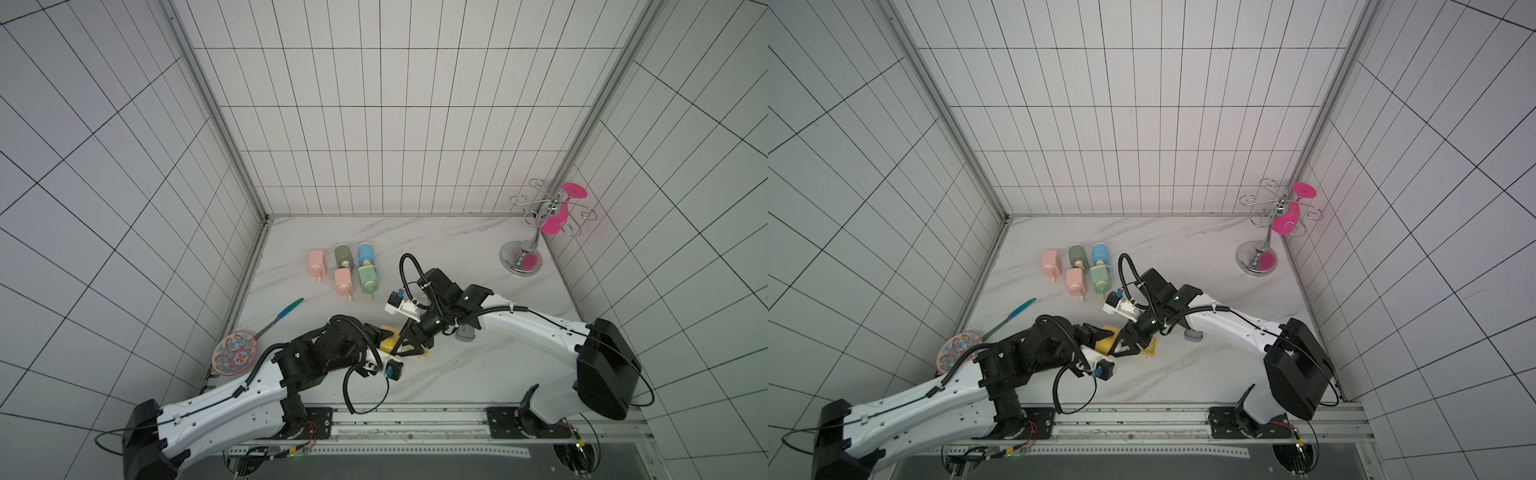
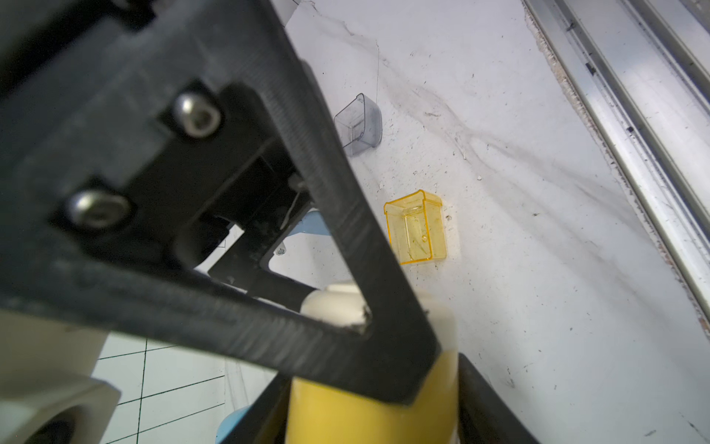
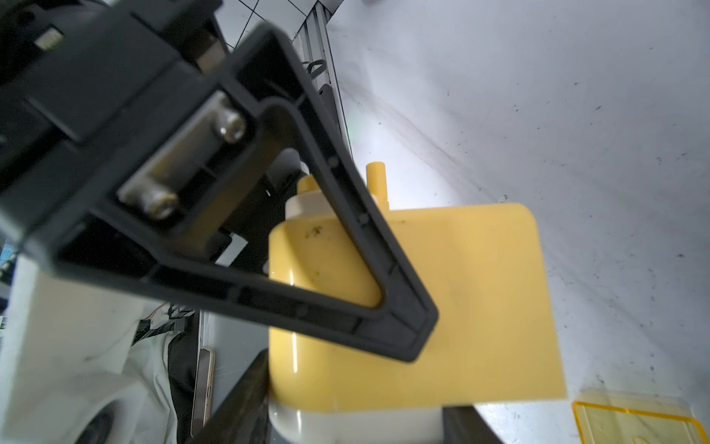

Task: Put the tray back into the pencil sharpener
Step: Pick up the pencil sharpener from the center of the board.

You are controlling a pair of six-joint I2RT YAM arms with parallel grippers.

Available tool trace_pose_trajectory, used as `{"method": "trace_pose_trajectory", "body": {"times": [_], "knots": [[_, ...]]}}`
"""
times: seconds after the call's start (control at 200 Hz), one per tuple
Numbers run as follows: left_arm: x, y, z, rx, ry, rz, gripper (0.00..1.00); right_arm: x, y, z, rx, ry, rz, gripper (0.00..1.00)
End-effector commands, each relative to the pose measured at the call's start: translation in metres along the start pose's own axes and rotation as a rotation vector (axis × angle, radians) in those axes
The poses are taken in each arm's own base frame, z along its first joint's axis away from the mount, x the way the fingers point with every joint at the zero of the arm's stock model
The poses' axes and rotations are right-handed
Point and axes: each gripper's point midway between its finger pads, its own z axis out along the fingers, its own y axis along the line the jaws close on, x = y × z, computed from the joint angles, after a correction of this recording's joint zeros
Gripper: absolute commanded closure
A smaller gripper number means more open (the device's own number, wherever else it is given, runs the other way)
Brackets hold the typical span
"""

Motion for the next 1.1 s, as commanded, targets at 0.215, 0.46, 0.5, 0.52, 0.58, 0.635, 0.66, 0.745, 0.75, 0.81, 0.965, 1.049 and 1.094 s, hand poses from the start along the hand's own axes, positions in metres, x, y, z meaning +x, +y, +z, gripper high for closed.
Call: {"method": "trace_pose_trajectory", "body": {"times": [0.215, 0.46, 0.5, 0.52, 0.58, 0.635, 0.66, 0.745, 0.75, 0.81, 0.965, 1.049, 1.094], "knots": [[-0.002, 0.011, -0.001, -0.040, 0.009, 0.007, 0.70, -0.022, 0.016, -0.014, 0.012, -0.057, -0.034, 0.34], [-0.001, 0.008, -0.005, -0.054, -0.008, -0.061, 1.00, -0.013, 0.001, -0.057, 0.191, -0.244, 0.071, 0.12], [-0.002, 0.006, -0.006, -0.049, -0.013, -0.086, 1.00, -0.007, -0.008, -0.065, 0.251, -0.278, 0.113, 0.12], [-0.002, 0.006, -0.007, -0.045, -0.016, -0.100, 1.00, -0.003, -0.014, -0.070, 0.288, -0.295, 0.136, 0.12], [-0.002, 0.005, -0.007, -0.039, -0.015, -0.156, 1.00, 0.010, -0.032, -0.081, 0.402, -0.351, 0.199, 0.14], [0.000, 0.003, -0.004, -0.026, -0.002, -0.205, 1.00, 0.023, -0.051, -0.092, 0.518, -0.409, 0.272, 0.21], [0.002, 0.001, -0.002, -0.016, 0.010, -0.225, 1.00, 0.030, -0.059, -0.097, 0.563, -0.435, 0.315, 0.25], [0.008, 0.000, 0.006, 0.011, 0.057, -0.316, 1.00, 0.048, -0.079, -0.111, 0.668, -0.524, 0.465, 0.39], [0.008, -0.001, 0.006, 0.012, 0.060, -0.321, 1.00, 0.049, -0.080, -0.111, 0.671, -0.529, 0.473, 0.39], [0.010, -0.004, 0.013, 0.046, 0.090, -0.372, 1.00, 0.055, -0.085, -0.113, 0.678, -0.574, 0.543, 0.46], [0.022, -0.009, 0.029, 0.102, 0.196, -0.452, 1.00, 0.068, -0.097, -0.100, 0.641, -0.615, 0.657, 0.59], [0.029, -0.008, 0.039, 0.099, 0.247, -0.464, 1.00, 0.075, -0.105, -0.090, 0.634, -0.608, 0.693, 0.60], [0.031, -0.006, 0.044, 0.092, 0.260, -0.471, 1.00, 0.077, -0.108, -0.084, 0.619, -0.604, 0.709, 0.60]]}}
